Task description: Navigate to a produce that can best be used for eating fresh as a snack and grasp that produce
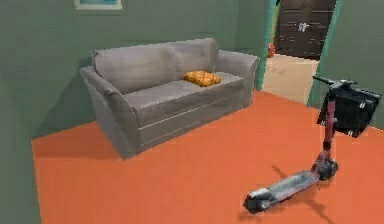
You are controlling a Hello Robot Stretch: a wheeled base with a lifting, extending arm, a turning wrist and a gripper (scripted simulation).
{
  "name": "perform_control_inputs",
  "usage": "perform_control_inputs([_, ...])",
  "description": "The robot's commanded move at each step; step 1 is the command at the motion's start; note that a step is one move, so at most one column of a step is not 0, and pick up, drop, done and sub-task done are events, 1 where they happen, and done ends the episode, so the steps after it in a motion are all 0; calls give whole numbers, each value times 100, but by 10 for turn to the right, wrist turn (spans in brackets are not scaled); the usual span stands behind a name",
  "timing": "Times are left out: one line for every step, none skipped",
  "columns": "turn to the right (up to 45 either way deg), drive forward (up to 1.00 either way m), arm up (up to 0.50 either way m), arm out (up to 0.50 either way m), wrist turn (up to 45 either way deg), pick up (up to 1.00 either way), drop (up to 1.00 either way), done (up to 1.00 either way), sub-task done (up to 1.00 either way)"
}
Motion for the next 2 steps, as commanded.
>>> perform_control_inputs([0, 100, 0, 0, 0, 0, 0, 0, 0])
perform_control_inputs([30, 0, 0, 0, 0, 0, 0, 0, 0])
